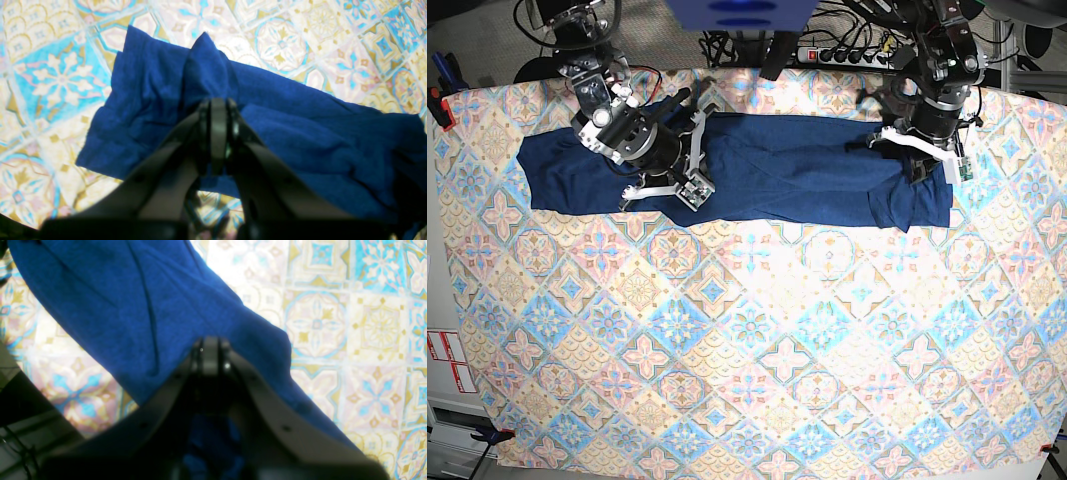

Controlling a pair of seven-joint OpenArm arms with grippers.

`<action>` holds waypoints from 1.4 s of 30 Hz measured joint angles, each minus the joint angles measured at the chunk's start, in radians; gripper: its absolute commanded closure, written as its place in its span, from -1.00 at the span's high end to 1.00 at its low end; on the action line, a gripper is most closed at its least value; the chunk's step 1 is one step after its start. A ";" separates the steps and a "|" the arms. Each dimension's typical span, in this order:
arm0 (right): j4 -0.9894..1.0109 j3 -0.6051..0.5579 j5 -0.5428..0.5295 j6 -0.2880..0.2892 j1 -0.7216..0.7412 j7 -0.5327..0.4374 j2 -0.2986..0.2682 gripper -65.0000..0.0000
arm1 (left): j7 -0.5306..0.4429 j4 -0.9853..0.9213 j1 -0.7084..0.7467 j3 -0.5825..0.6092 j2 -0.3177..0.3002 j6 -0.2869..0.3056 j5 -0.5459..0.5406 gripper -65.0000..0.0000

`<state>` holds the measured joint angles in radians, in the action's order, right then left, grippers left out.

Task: Fold the T-shirt properly
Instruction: 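Release the sleeve and move the left gripper to the shirt's side edge, then reposition the right gripper onto the shirt's side edge near the collar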

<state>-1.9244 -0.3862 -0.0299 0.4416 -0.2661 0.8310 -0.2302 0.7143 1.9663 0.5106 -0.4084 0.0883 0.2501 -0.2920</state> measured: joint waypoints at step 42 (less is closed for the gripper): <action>0.006 0.028 -0.003 0.000 0.039 0.004 0.008 -0.99 | 0.259 -0.091 -0.097 -0.213 -0.235 0.001 -0.248 0.05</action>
<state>-1.9186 -0.3580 -0.0326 0.4412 -0.2276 0.8349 -0.2218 0.9730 1.8751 0.4133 -0.6216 -0.1471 0.2508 -0.5396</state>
